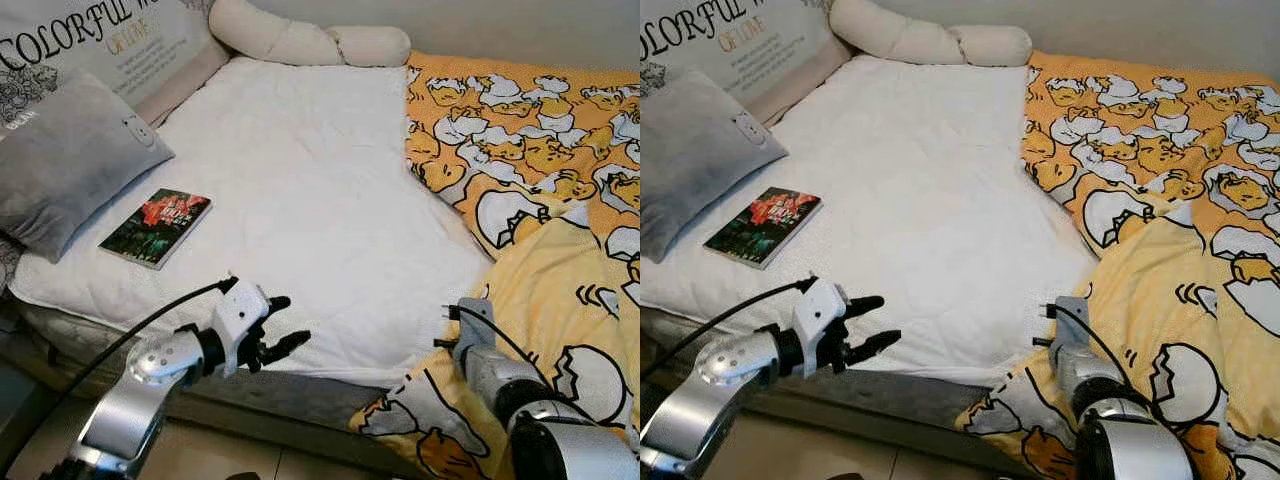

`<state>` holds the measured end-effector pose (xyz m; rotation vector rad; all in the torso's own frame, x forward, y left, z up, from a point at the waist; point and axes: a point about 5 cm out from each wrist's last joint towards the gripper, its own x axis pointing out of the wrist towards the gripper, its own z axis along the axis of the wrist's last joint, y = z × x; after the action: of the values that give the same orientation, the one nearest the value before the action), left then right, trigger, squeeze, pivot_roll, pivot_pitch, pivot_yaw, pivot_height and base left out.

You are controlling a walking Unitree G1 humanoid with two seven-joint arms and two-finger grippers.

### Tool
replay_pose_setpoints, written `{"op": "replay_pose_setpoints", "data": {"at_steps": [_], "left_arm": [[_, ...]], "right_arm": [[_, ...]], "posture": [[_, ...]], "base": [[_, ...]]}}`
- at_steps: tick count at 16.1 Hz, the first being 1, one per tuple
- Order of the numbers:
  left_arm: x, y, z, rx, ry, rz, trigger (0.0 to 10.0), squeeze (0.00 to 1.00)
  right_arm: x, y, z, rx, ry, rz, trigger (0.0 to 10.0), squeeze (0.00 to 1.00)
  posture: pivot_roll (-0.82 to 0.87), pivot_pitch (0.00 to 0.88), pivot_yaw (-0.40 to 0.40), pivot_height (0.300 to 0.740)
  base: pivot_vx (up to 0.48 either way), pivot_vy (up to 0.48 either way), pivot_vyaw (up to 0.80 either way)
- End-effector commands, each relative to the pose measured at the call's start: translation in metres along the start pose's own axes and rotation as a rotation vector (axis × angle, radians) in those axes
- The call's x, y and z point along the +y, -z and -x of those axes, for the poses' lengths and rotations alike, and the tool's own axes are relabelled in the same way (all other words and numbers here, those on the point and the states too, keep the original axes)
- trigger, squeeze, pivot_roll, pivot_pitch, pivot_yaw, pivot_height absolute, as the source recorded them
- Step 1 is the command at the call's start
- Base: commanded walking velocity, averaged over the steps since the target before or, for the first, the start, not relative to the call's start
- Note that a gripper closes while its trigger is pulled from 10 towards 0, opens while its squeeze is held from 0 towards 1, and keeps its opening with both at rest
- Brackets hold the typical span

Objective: Clean up the room

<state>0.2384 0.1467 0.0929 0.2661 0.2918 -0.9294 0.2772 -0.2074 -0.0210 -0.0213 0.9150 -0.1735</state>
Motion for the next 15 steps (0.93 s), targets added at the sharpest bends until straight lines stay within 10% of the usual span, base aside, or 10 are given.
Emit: {"op": "replay_pose_setpoints", "data": {"at_steps": [1,7,15], "left_arm": [[-0.002,-0.004,0.001,-0.029,-0.006,-0.005,10.0,0.0],[-0.005,-0.004,0.002,-0.039,0.021,0.014,10.0,0.0],[-0.004,0.0,0.006,0.0,0.073,0.005,10.0,0.0]], "right_arm": [[-0.005,0.008,0.0,0.023,-0.029,0.035,0.0,0.0],[0.012,-0.014,0.015,-0.184,-0.354,0.143,0.0,0.0],[0.068,-0.007,0.16,-0.271,-1.516,0.597,0.0,0.0]], "posture": [[0.02,0.0,0.017,0.74],[-0.03,0.0,0.039,0.74],[-0.02,0.0,0.038,0.74]], "base": [[0.0,0.0,0.0],[0.0,0.0,0.0],[0.0,0.0,0.0]]}}
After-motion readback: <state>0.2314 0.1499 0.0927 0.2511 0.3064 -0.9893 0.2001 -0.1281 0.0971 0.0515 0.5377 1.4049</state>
